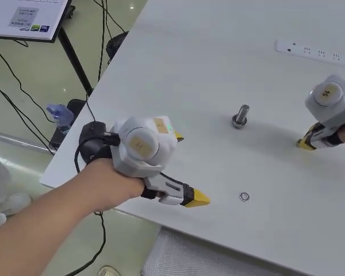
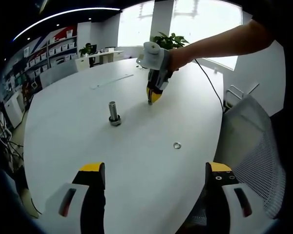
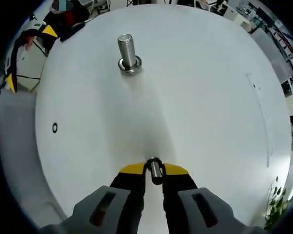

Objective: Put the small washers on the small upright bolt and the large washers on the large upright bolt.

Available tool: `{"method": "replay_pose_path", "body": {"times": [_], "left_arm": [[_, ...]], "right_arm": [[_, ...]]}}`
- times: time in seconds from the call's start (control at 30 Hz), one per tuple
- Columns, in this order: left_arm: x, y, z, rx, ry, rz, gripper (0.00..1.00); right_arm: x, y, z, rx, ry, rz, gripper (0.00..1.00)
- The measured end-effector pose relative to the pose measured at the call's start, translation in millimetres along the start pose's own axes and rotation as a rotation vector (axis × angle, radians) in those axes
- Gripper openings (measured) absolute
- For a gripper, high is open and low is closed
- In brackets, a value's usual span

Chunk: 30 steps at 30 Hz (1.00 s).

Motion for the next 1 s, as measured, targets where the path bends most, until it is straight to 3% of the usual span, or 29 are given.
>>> {"method": "replay_pose_path", "body": {"times": [0.37,0.57,1.0], "left_arm": [[0.8,3.2,1.9,0.0,0.002,-0.01,0.85],[3.2,8.2,3.9,-0.001,0.006,-0.023,0.85],[8.0,17.3,9.7,0.017,0.029,-0.036,0.87]], "right_arm": [[4.8,1.8,9.8,0.024,-0.008,0.002,0.22],[6.7,4.8,26.9,0.049,-0.01,0.014,0.25],[2.5,33.2,65.8,0.133,-0.026,0.056,0.29]]}}
Point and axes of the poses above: the centre of the closed fingertips' face, and the gripper's own axes: z roughly backward along the fingers, x roughly to its right, y roughly out of its top, the point moved 1 cm from there along z, roughly backward along the fingers, and after that the axes turned 13 degrees about -y, right-handed, at the moved point
